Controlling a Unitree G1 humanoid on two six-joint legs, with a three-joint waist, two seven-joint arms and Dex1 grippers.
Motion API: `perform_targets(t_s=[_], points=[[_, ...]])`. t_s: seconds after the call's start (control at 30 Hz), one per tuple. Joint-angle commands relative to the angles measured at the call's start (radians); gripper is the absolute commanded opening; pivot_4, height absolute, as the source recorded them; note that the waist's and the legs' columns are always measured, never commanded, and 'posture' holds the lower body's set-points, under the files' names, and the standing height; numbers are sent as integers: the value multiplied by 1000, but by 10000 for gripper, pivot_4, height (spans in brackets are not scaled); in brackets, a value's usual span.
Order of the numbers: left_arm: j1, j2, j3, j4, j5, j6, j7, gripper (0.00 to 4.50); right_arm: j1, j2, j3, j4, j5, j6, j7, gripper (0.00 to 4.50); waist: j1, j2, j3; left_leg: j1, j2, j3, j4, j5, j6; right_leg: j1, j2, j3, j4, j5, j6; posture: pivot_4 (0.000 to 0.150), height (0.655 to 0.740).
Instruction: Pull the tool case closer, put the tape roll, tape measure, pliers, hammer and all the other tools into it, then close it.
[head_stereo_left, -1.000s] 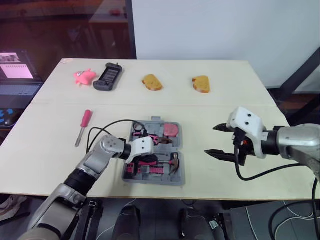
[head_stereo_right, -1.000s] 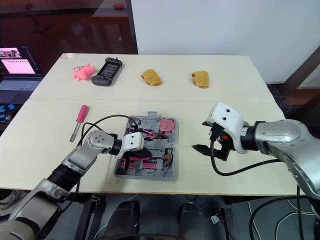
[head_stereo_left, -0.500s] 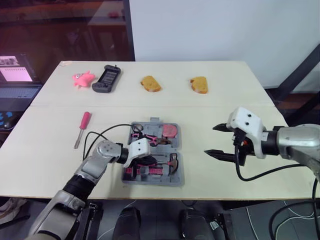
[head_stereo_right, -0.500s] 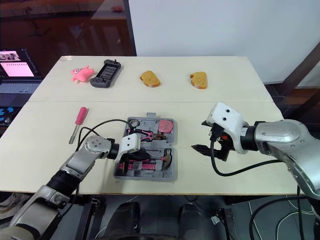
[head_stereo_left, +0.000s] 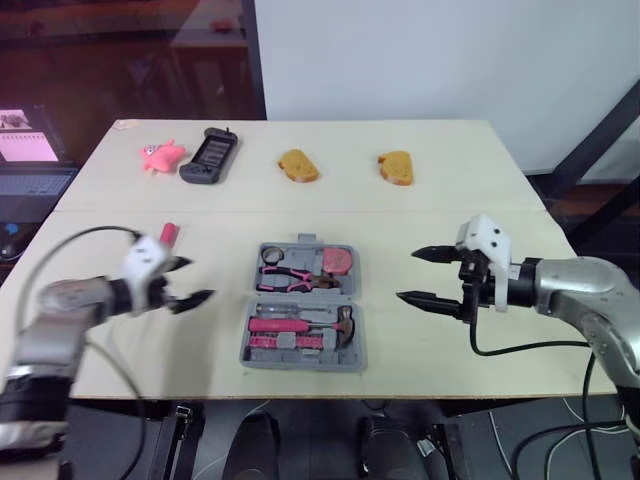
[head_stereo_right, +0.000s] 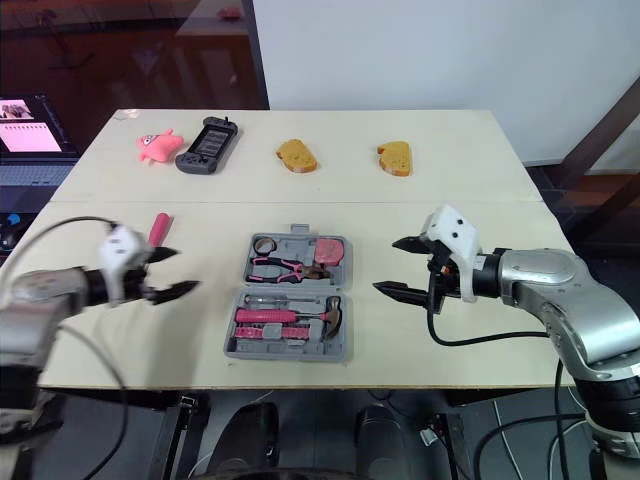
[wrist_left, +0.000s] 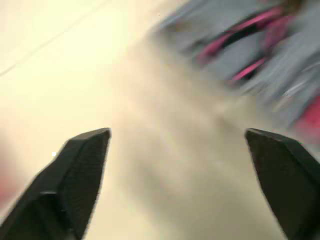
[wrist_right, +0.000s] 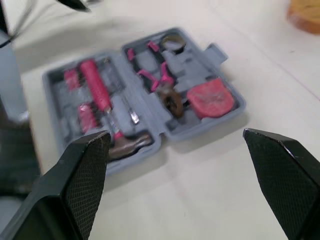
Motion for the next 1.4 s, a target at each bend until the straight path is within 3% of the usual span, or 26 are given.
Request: perform_targets(t_s=[0.03,0.2,0.37,0.6,0.8,1.03,1.23,1.4], points=[[96,21,157,-3,-44,-32,22,44635,-3,10,-37,77,-36,-93,24,45000,6,2,1,0,0,1,0,0,0,0,0,0,0,0,0,1500,7207],[291,-17,366,4,-90,-37,71,44635,27,9,-55,167,-77,-185,43,45000,6,1,1,0,0,1,0,0,-1,0,-1,0,0,0,-1,1500,7207],[413,-30,466,8,-119,-43,68,44635,37,4,-78,187,-83,-214,50,45000,6,1,1,0,0,1,-1,0,-1,0,-1,0,0,0,-1,1500,7207],[394,-27,482,16,-141,-37,99,44635,29,2,-79,193,-82,-204,73,45000,7,1,1,0,0,1,-1,0,-1,0,-1,0,-1,-1,-1,1500,7207],[271,-41,424,-17,-142,82,229,44635,-24,-7,-32,50,-6,-84,113,45000,6,1,2,0,0,1,-1,0,-1,0,-1,0,-1,-1,-1,1500,7207],[-17,-66,235,-4,-99,241,415,44635,-238,8,61,-125,119,125,102,45000,9,0,1,0,0,1,-1,0,-1,0,-1,0,-1,0,-1,1500,7207],[-287,-132,38,178,12,241,520,44635,-354,21,105,-164,148,197,82,45000,9,-2,2,-1,0,1,0,0,-1,0,-1,0,0,2,3,1500,7207],[-455,-210,-32,381,52,198,557,44635,-372,9,113,-167,133,208,75,45000,7,-3,2,-1,0,1,0,0,-1,-1,-1,0,0,2,4,1500,7207]])
